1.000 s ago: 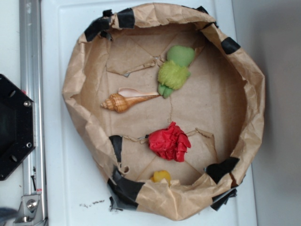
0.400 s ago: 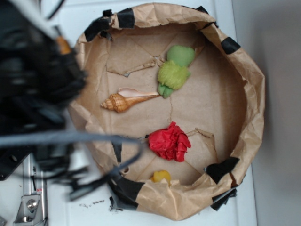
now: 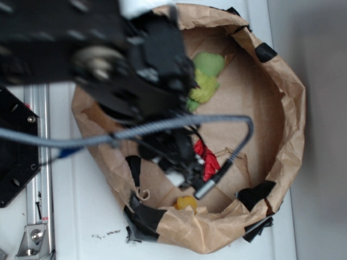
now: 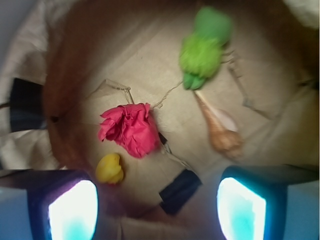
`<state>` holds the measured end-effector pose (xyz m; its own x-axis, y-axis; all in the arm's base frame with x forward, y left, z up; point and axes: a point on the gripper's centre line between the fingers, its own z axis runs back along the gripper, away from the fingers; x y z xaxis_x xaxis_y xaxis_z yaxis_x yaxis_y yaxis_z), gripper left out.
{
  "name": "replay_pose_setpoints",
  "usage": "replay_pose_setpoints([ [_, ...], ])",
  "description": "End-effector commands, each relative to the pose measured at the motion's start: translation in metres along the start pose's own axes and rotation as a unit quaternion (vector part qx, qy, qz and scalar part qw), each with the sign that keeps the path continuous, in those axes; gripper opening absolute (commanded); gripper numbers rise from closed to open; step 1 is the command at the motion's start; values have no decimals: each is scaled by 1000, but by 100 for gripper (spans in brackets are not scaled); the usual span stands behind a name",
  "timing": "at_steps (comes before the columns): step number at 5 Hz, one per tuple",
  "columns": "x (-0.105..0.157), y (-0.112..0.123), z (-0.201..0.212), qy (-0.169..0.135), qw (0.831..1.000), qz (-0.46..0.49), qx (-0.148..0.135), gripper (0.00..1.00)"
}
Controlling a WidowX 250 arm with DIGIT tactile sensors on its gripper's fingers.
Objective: Grab the yellow duck.
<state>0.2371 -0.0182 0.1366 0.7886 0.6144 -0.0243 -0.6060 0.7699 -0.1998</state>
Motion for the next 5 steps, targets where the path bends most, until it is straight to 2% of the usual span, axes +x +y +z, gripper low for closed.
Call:
replay_pose_setpoints([
  [1, -4, -10, -27, 12, 1000, -6, -25, 100],
  [3, -4, -10, -27, 12, 1000, -6, -25, 100],
  [4, -15, -15, -53, 29, 1000, -3, -11, 100],
  [5, -22, -37, -62, 46, 999, -29, 0, 100],
])
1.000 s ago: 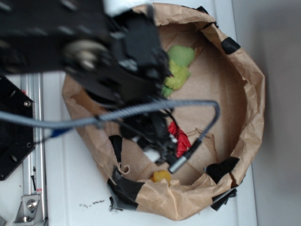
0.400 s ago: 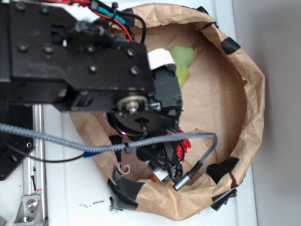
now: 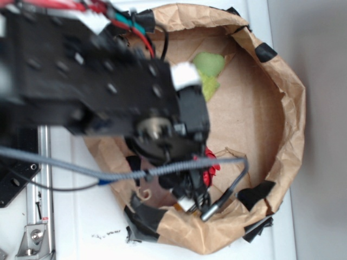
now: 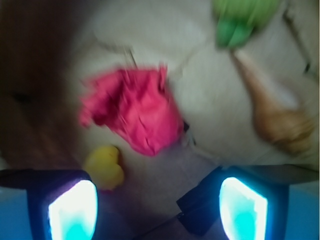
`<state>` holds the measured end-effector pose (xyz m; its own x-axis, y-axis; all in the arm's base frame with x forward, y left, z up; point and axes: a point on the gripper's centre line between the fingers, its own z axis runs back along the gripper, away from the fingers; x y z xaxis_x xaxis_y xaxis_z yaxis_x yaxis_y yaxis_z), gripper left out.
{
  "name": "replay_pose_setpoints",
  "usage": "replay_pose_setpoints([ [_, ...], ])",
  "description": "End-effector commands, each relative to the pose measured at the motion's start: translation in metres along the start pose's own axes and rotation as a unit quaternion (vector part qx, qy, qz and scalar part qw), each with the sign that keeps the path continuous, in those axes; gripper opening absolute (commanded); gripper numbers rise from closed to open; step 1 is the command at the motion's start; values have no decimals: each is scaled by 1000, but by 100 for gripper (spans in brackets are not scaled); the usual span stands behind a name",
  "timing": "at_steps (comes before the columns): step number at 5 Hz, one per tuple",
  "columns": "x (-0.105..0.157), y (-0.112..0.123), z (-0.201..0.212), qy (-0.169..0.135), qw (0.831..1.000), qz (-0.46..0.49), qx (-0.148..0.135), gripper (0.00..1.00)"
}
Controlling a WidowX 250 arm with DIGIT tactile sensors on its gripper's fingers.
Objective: Grab the yellow duck.
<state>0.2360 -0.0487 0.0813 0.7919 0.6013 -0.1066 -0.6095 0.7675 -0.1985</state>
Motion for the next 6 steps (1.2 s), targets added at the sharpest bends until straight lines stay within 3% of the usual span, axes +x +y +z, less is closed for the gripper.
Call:
replay_pose_setpoints([
  [1, -1, -50, -3, 7, 999, -46, -12, 100],
  [2, 9, -61, -19, -5, 999, -39, -38, 100],
  [3, 11, -59, -36, 7, 997, -47, -55, 100],
  [4, 2, -54, -55, 88, 992, -63, -62, 100],
  [5, -11, -46, -67, 166, 983, -73, -38, 0],
  [6, -17, -35, -66, 177, 981, -84, -14, 0],
])
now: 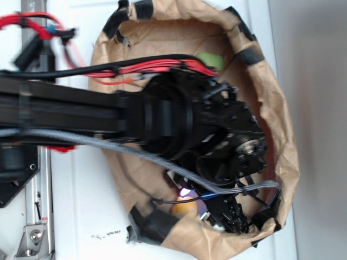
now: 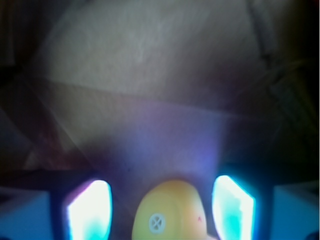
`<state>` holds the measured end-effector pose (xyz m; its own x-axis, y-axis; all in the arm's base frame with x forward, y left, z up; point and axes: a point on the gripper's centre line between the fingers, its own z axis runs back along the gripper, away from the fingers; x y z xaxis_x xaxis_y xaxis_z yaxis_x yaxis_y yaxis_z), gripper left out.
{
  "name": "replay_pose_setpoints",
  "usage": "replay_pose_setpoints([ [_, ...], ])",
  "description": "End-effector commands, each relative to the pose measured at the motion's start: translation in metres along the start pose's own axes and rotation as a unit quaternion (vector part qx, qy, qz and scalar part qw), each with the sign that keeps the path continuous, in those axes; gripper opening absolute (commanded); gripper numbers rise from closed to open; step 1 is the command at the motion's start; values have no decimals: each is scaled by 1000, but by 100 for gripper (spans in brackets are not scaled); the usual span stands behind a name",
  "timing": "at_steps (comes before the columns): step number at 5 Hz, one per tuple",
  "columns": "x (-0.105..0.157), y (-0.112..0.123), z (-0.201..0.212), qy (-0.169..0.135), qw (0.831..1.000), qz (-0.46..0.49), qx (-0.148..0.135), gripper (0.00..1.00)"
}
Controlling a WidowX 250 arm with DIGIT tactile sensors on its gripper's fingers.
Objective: Grab the yellow duck.
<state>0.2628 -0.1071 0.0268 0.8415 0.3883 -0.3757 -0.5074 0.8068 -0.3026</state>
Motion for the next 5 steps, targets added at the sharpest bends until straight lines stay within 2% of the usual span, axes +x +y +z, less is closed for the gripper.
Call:
replay_pose_setpoints([
  [1, -9, 21, 20, -27, 997, -19, 74, 0],
  [2, 0, 30, 64, -110, 987, -15, 120, 0],
  [3, 6, 40, 104, -186, 966, -9, 177, 0],
  [4, 9, 41, 121, -236, 950, -42, 201, 0],
  [5, 6, 28, 125, -255, 930, -98, 247, 0],
])
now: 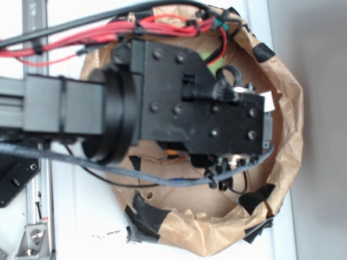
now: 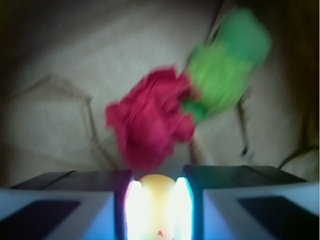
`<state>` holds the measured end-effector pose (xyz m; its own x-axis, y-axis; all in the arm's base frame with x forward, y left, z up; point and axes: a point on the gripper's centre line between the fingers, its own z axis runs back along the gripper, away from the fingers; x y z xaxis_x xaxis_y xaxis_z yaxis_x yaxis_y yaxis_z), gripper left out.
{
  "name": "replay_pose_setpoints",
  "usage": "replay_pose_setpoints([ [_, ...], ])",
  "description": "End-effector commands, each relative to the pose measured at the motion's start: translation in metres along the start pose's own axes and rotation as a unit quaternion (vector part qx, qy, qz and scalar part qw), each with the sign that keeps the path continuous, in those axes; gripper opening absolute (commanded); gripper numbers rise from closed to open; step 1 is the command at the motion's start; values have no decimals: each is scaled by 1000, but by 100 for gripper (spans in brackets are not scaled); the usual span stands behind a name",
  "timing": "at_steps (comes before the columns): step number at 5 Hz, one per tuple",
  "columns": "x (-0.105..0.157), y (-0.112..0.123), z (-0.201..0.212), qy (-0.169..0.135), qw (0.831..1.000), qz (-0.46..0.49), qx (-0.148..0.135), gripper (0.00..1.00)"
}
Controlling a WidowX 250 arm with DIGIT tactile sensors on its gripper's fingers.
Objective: Grab the yellow duck.
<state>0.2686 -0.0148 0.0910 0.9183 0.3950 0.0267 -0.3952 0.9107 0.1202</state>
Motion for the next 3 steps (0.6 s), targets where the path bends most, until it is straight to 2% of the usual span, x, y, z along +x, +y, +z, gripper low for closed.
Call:
replay_pose_setpoints([
  [1, -1, -15, 44, -100, 992, -78, 0, 0],
  [2, -1, -17, 51, -106, 991, -74, -20, 0],
  [3, -4, -15, 57, -105, 991, -77, -22, 0],
])
